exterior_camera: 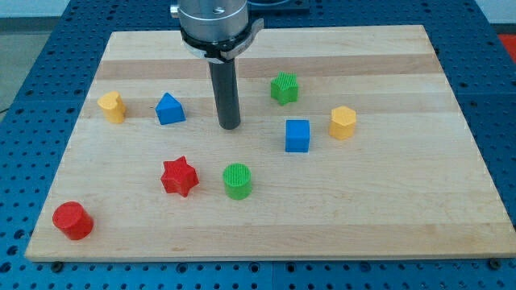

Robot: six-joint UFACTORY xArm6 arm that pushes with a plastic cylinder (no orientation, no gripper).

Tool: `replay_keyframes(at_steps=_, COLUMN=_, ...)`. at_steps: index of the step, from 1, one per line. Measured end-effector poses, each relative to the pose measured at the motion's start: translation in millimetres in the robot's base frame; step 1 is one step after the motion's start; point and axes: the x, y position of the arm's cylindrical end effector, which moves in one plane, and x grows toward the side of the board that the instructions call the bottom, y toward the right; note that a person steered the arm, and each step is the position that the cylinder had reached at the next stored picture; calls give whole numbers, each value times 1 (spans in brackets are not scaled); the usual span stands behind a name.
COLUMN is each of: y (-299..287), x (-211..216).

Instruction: Slide the blue triangle closer to the yellow heart

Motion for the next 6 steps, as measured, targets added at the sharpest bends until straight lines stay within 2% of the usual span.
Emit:
replay_keyframes(at_steps=1, y=0, x=50)
replay_keyframes(at_steps=2, y=0, x=82)
replay_keyframes(at_steps=3, y=0, x=80)
replay_keyframes(at_steps=4, y=-4, x=128)
replay_keyframes(at_steps=5, y=-4, x=128)
replay_keyframes(at_steps=6, y=5, x=63)
